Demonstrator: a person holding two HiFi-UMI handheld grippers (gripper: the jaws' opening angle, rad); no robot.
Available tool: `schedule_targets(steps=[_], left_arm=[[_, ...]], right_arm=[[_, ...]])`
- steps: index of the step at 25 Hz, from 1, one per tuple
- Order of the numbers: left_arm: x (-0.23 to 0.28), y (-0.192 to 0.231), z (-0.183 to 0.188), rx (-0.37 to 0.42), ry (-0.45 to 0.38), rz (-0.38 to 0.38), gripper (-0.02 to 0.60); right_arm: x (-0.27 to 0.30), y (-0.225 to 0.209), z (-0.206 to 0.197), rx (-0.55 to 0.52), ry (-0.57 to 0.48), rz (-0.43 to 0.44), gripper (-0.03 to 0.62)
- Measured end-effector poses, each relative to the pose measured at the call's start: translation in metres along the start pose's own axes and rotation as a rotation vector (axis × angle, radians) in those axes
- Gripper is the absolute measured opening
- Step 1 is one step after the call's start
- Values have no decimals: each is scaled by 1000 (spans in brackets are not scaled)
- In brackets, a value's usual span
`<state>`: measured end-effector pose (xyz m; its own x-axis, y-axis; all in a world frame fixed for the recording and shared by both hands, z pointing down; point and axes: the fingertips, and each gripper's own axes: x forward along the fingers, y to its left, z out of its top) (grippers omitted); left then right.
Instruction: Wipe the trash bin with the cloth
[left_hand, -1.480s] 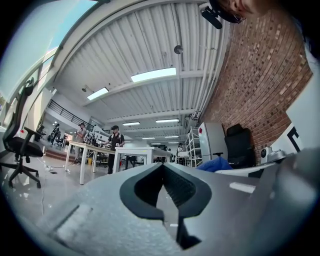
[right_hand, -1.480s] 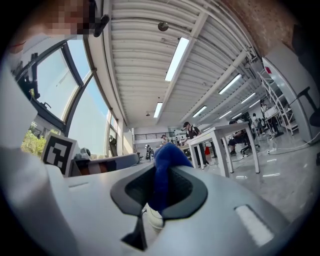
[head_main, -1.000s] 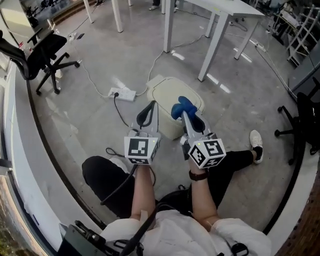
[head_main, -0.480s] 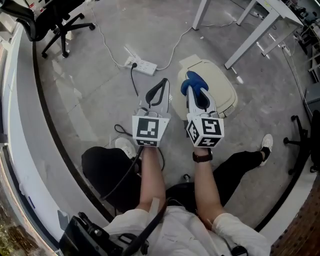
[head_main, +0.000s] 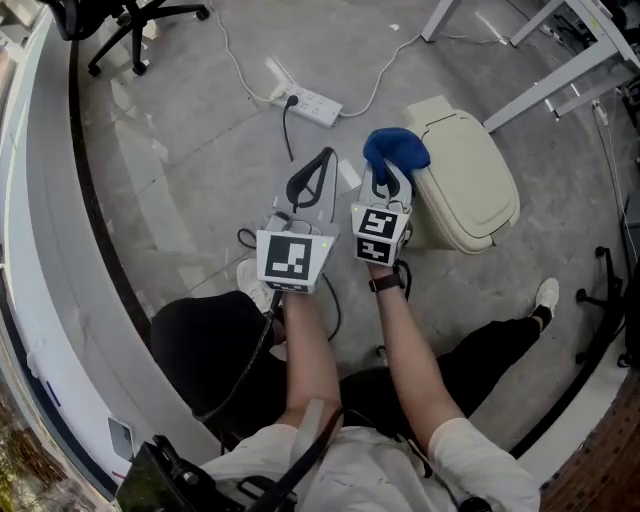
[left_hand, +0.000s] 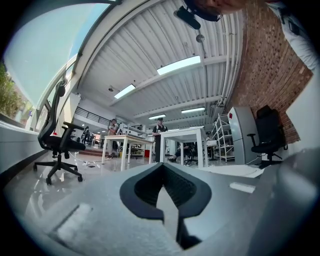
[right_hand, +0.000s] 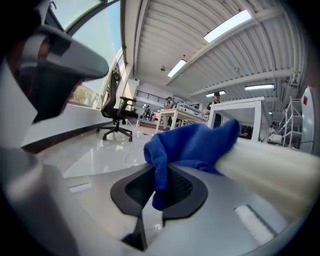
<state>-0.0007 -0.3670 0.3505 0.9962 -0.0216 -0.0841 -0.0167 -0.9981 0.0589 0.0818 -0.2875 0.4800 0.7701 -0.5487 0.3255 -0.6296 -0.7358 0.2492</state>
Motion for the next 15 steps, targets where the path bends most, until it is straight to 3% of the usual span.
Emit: schedule_targets(steps=[4,10,15], left_arm=[[6,4,-24,-52,15,24,0],[13,-6,-51,-65,58,-13,0],[14,-26,-62,-29,112,-58,0]], right_arm=[[32,-6,-75,23,136,-78,37],[59,20,-189,44,368,-71,37],[58,33,-288,153,623,-52,37]])
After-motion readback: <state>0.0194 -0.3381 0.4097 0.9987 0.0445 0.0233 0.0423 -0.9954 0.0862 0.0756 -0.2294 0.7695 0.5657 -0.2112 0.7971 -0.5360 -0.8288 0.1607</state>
